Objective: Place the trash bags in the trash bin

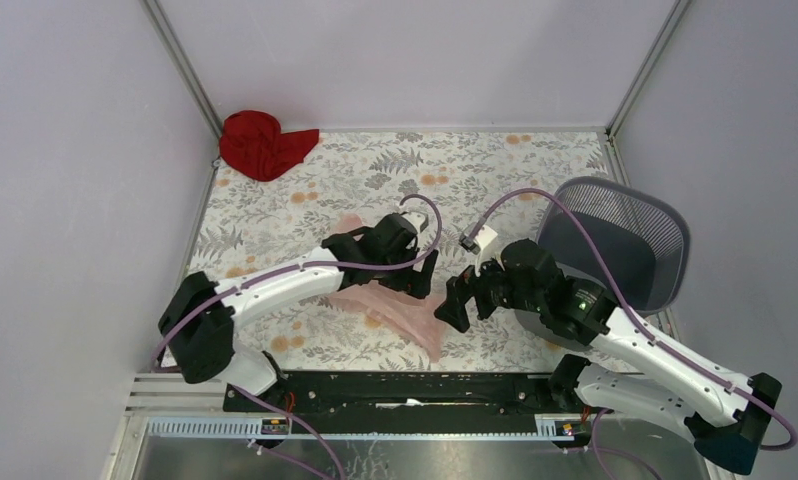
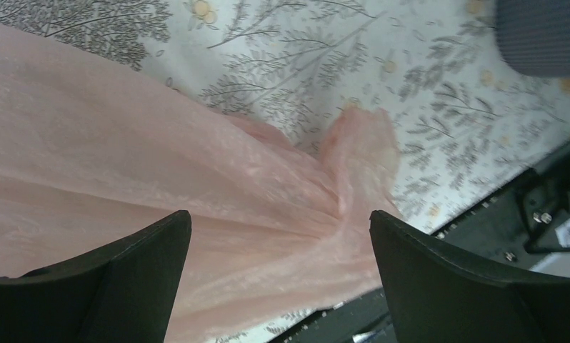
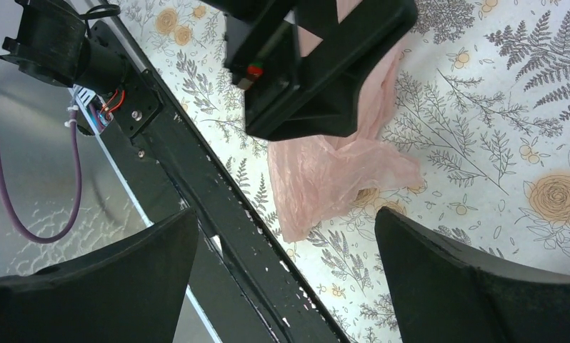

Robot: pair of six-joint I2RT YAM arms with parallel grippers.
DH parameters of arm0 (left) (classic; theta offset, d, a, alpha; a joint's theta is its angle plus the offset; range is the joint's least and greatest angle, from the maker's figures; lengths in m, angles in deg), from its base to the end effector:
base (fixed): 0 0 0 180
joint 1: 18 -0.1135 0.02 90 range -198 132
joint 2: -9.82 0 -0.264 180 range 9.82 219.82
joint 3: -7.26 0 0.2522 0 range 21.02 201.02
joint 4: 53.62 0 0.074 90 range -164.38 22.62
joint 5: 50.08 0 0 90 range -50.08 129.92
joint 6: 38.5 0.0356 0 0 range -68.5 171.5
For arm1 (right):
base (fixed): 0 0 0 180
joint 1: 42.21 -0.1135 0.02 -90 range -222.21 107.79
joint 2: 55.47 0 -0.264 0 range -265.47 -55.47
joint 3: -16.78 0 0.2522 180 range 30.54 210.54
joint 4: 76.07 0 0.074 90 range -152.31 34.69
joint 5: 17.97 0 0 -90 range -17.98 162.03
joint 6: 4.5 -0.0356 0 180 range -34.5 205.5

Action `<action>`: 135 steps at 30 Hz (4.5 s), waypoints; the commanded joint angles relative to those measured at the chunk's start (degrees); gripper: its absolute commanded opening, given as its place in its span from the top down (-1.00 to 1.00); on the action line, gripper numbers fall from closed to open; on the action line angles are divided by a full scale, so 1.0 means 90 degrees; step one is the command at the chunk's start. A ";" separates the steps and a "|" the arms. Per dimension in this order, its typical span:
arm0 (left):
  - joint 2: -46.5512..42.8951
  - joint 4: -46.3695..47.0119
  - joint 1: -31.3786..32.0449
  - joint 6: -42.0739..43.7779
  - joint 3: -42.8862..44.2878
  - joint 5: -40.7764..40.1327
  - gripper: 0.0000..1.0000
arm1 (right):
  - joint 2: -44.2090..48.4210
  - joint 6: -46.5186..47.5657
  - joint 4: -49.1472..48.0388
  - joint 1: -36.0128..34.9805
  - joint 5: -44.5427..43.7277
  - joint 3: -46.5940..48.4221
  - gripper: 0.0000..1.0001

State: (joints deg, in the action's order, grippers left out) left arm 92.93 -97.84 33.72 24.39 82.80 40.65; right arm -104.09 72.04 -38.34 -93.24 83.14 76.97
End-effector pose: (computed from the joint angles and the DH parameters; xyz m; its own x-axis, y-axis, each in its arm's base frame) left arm 0.1893 -0.2406 0.2563 -0.7932 0.2696 -0.5460 0.4812 0.8270 -0.2908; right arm 0.1144 0.1523 0.3141 -0.4726 -0.2210 -0.8531 -0.7832 0.5492 0.2915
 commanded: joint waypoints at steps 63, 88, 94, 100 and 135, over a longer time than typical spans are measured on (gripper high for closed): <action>-0.4674 0.1086 -0.0444 0.0982 -0.1354 0.0583 1.00 | -0.0970 0.0499 -0.1704 -0.0043 0.1665 0.1539 -0.88; -0.3513 -0.1192 -0.0455 -0.1228 -0.0025 -0.3850 1.00 | -0.1137 0.0313 -0.2400 -0.0043 0.1497 0.1041 1.00; -0.2209 -0.1621 -0.1059 -0.1659 0.0678 -0.4605 1.00 | -0.0931 0.0147 -0.2465 -0.0042 0.1491 0.0486 1.00; -0.0521 -0.1029 -0.2404 -0.1631 0.1145 -0.3190 1.00 | -0.0981 0.0122 -0.2612 -0.0057 0.1549 -0.0020 1.00; -0.3688 -0.0484 -0.2679 -0.1057 -0.1584 -0.1831 -0.82 | -0.2038 -0.0473 -0.1201 -0.0152 -0.4477 0.0336 1.00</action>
State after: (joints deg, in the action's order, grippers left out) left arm 61.06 -104.16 10.42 19.14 73.77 29.11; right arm -123.72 67.26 -45.53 -94.40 42.59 80.17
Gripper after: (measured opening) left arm 0.953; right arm 0.011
